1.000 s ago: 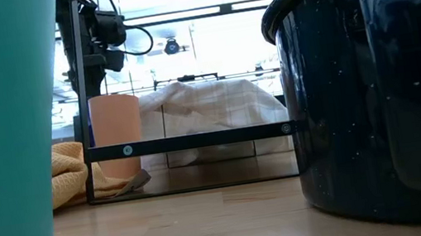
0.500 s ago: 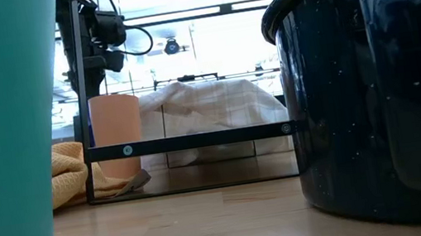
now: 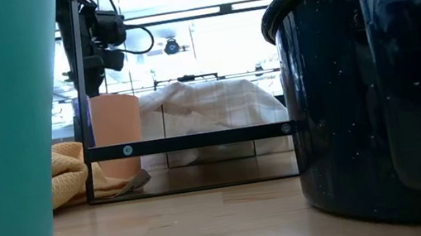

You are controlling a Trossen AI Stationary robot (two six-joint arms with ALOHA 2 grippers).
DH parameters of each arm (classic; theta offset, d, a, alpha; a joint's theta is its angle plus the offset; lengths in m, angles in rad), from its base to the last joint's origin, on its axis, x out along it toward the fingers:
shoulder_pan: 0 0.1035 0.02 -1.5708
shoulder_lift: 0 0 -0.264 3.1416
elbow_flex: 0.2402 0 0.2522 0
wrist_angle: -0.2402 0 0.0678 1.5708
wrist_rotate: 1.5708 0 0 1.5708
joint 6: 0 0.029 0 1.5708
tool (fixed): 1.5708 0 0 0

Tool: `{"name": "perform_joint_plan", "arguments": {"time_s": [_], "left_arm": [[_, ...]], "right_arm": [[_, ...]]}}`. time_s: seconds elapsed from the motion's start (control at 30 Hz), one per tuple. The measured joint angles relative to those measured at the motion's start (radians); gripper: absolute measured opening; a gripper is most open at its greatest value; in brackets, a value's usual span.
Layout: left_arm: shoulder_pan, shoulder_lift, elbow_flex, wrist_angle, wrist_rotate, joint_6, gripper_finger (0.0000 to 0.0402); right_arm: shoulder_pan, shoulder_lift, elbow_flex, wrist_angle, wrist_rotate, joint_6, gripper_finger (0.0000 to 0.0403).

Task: Stack small to large cups/mugs on shelf
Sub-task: Put the purple cup on the shelf

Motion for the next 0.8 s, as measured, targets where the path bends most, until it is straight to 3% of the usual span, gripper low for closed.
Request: {"name": "perform_joint_plan", "arguments": {"time_s": [0.07, 0.8], "left_arm": [[-0.001, -0.003, 0.002, -0.002, 0.011, 0.012, 0.0013], [0.000, -0.002, 0.007, -0.036, -0.003, 0.010, 0.0013]], "right_arm": [[0.000, 0.000, 0.000, 0.000, 0.000, 0.000, 0.0052], [0.000, 0.000, 0.000, 0.000, 0.000, -0.015, 0.0052]]}}
